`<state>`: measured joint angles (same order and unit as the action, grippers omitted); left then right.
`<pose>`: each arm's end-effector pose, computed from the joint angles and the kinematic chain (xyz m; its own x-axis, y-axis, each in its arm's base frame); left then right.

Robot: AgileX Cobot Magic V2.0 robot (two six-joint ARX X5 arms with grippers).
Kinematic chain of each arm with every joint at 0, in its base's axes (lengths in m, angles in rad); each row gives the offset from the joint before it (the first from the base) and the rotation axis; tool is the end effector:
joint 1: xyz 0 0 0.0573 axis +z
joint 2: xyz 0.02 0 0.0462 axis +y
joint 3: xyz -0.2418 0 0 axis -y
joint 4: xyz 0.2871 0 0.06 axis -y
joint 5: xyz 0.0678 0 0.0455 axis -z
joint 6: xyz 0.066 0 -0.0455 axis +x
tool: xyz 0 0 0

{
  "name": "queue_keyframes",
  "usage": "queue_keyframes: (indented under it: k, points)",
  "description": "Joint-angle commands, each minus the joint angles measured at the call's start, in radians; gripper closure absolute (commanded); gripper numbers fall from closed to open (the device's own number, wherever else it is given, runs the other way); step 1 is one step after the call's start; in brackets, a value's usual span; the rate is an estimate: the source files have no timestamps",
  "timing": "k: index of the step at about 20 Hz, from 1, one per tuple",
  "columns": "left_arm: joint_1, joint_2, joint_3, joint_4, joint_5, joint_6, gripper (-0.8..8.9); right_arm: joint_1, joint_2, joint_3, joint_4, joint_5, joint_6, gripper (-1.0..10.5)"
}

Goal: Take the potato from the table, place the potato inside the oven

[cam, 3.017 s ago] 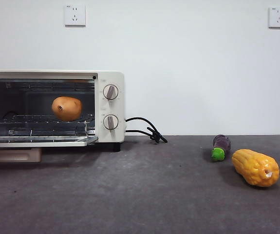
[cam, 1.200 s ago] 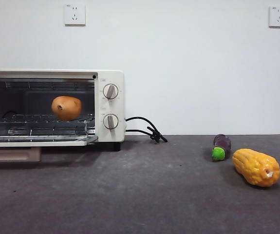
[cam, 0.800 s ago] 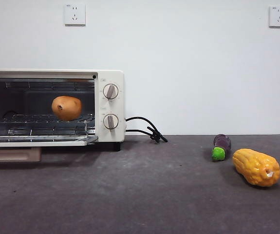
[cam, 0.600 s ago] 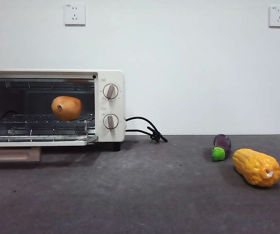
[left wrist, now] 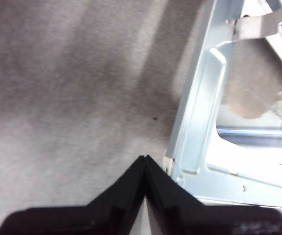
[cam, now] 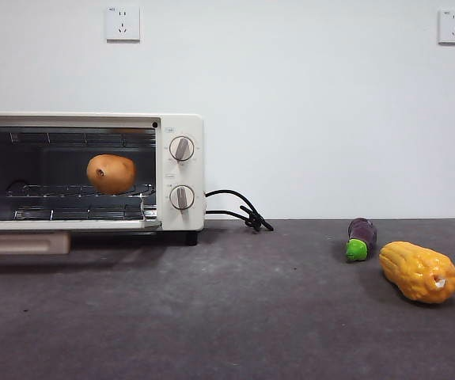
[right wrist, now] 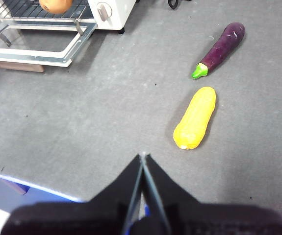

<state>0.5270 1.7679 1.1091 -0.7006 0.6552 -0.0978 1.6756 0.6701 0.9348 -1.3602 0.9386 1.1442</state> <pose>0.3282 0.1444 0.0948 0.4503 -0.4430 -0.7753 -0.3694 0.6980 -0.6134 0.0382 0.1456 0.2917 0.7740 0.3533 -0.5254 -0.3438 0.9314 0.1198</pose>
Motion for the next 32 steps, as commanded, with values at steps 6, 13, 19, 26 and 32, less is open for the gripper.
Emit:
queue_keyframes:
  k: [6,13,19,26,32]
  points:
    - [-0.015,-0.014,0.002,0.029,0.188,-0.046,8.22,0.002,0.0,0.003,-0.023,0.005,-0.003,9.6]
    - [-0.015,-0.111,0.008,0.145,0.191,-0.172,8.22,0.002,0.0,0.003,-0.023,0.005,-0.005,9.6]
    - [-0.018,-0.132,0.013,0.26,0.246,-0.325,8.22,0.002,0.0,0.003,-0.023,0.005,-0.02,9.6]
    - [-0.047,-0.132,0.013,0.526,0.237,-0.592,8.22,0.001,0.0,0.003,-0.023,0.069,-0.019,9.6]
    - [-0.079,-0.132,0.013,0.709,0.122,-0.769,8.22,0.001,0.0,0.003,-0.023,0.158,-0.018,9.6]
